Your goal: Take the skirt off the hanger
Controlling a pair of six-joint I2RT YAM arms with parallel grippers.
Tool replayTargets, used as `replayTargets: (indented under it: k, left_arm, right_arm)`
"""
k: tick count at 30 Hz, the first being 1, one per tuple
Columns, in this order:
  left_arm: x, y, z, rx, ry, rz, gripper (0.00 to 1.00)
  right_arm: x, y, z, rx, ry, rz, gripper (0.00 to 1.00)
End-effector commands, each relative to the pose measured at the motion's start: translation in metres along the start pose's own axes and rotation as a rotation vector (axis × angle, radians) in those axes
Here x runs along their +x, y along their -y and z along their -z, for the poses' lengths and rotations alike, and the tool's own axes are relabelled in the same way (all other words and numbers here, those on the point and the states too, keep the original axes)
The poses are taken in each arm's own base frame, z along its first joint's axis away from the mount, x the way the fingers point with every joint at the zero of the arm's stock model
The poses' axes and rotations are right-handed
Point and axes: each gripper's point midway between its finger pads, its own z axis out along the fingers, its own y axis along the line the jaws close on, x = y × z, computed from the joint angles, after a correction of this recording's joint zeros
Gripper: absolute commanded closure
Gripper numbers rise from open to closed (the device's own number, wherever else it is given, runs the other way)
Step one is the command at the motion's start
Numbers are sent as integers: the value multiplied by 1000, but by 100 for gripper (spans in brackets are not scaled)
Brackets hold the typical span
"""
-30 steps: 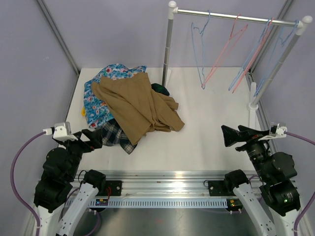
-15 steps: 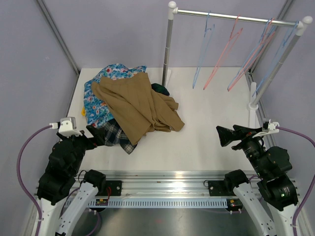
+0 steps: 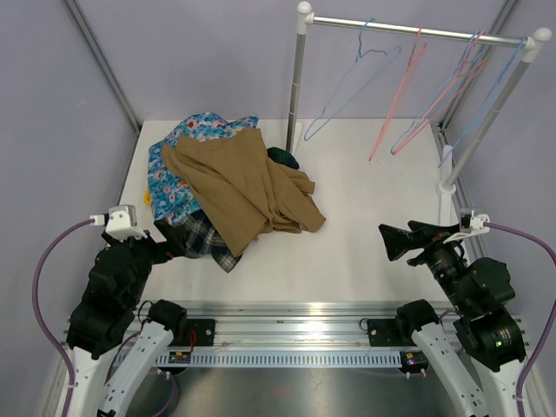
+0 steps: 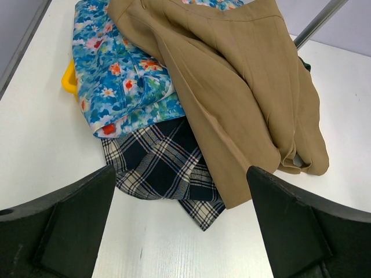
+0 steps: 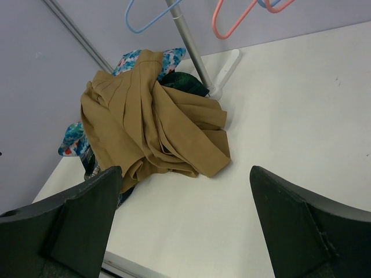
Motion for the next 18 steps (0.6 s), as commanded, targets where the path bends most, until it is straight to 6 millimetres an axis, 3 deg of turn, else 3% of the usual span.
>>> replayTargets:
  k: [1, 18]
  left_arm:
    - [-8, 4, -6, 0, 25, 12, 1]
    - [-6, 3, -9, -7, 15, 7, 1]
  right_arm:
    - [-6, -4, -4, -19, 22, 23, 1]
    - [-4, -4, -6, -22, 11, 24, 1]
